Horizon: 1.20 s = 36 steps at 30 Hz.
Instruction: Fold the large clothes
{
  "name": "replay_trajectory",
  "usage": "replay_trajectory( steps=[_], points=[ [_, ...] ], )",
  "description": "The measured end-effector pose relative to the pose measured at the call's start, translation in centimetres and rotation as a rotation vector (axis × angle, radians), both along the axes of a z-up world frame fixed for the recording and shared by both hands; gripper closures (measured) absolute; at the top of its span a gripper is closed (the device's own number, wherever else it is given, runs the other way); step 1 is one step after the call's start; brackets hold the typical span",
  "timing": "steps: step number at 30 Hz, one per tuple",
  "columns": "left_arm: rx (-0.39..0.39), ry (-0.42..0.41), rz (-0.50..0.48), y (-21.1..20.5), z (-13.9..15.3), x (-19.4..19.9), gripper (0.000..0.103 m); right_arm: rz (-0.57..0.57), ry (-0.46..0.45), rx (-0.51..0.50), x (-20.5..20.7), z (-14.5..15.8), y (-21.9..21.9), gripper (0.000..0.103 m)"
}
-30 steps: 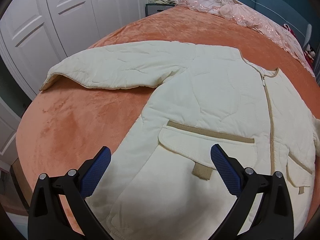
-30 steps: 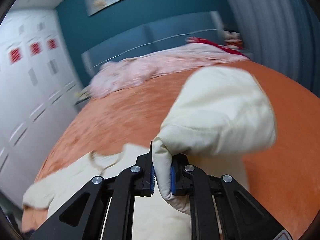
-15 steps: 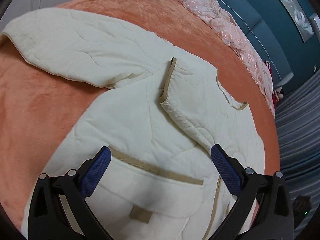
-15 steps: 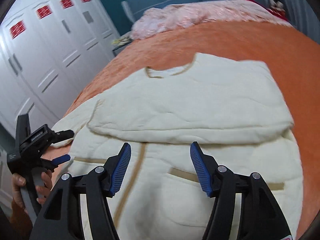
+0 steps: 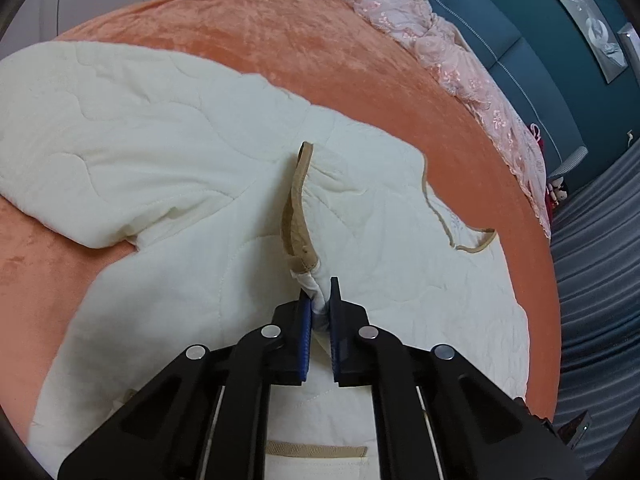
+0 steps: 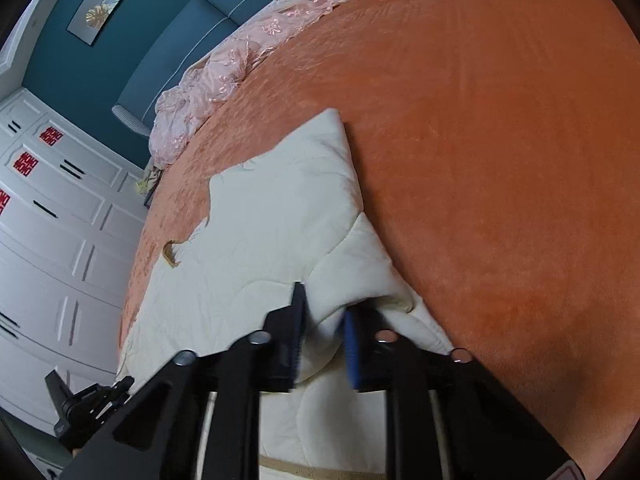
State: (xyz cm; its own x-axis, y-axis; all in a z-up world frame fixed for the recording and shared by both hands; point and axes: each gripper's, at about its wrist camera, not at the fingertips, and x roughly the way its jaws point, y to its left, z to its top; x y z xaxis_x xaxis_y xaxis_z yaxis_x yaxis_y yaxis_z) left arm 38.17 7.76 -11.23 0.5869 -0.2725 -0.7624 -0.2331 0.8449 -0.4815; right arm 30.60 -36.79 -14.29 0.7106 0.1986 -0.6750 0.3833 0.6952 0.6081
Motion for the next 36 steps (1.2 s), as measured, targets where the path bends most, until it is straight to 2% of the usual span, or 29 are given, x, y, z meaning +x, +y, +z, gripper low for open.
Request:
replay_trajectory(
  steps=[1, 3, 5, 7, 9, 12, 14, 15, 16, 18, 21, 24, 26, 29, 32, 34, 36],
  points=[
    [0.014, -0.026, -0.005, 0.3, 0.8, -0.9, 0.097, 0.005, -0.051, -0.010, -0.5, 1.1, 0.1, 0.092],
    [0.051, -0.043, -0.006, 0.7, 1.1, -2.5, 0.097, 0.032, -0.088, -0.108, -1.4, 3.1, 0.7, 0.093],
    [0.112, -0.005, -0.032, 0.3, -0.4, -2.9, 0.097, 0.064, -0.018, -0.199, -0.8, 1.9, 1.3, 0.094],
    [0.157, 0.053, -0.047, -0.3, -2.9, -2.8, 0.097, 0.073, 0.082, -0.213, -0.2, -0.7, 1.4, 0.094],
    [0.188, 0.042, -0.048, -0.9, -3.9, -3.2, 0.097, 0.080, 0.099, -0.227, -0.1, -2.1, 1.3, 0.094],
    [0.266, 0.022, -0.061, -1.7, -4.0, -3.4, 0.095, 0.086, 0.120, -0.275, 0.2, -1.8, 1.8, 0.092],
    [0.287, 0.012, -0.070, -1.8, -3.6, -3.7, 0.093, 0.081, 0.136, -0.308, -0.1, -0.9, 2.0, 0.081],
    [0.291, 0.010, -0.071, -1.6, -3.2, -3.9, 0.088, 0.073, 0.146, -0.329, -0.5, -0.2, 2.2, 0.078],
    [0.302, 0.006, -0.068, -1.2, -2.5, -4.3, 0.079, 0.064, 0.147, -0.354, -1.3, 0.7, 2.3, 0.075],
    [0.336, -0.031, -0.041, -0.4, -0.6, -5.2, 0.064, 0.034, 0.110, -0.440, -2.8, 3.1, 2.9, 0.074],
    [0.371, -0.108, -0.004, 0.3, 2.6, -5.4, 0.053, 0.053, 0.035, -0.516, -2.8, 6.2, 4.0, 0.069],
    [0.320, -0.127, -0.034, -1.0, 3.9, -2.9, 0.044, 0.154, 0.000, -0.535, 0.7, 7.0, 6.8, 0.069],
    [0.315, -0.117, -0.074, -2.8, 3.1, -1.0, 0.044, 0.216, 0.003, -0.566, 3.0, 6.1, 9.0, 0.069],
    [0.337, -0.067, -0.125, -5.5, 0.2, 0.8, 0.044, 0.295, 0.065, -0.591, 5.6, 3.0, 11.6, 0.069],
    [0.377, -0.034, -0.146, -6.8, -3.1, 0.8, 0.041, 0.311, 0.124, -0.593, 5.7, -0.5, 12.3, 0.070],
    [0.404, -0.080, -0.150, -7.1, -4.4, 0.0, 0.036, 0.298, 0.088, -0.598, 4.7, -1.2, 12.4, 0.070],
    [0.407, -0.107, -0.150, -7.3, -4.5, -0.5, 0.032, 0.288, 0.079, -0.610, 4.5, -1.2, 12.4, 0.070]
  ],
)
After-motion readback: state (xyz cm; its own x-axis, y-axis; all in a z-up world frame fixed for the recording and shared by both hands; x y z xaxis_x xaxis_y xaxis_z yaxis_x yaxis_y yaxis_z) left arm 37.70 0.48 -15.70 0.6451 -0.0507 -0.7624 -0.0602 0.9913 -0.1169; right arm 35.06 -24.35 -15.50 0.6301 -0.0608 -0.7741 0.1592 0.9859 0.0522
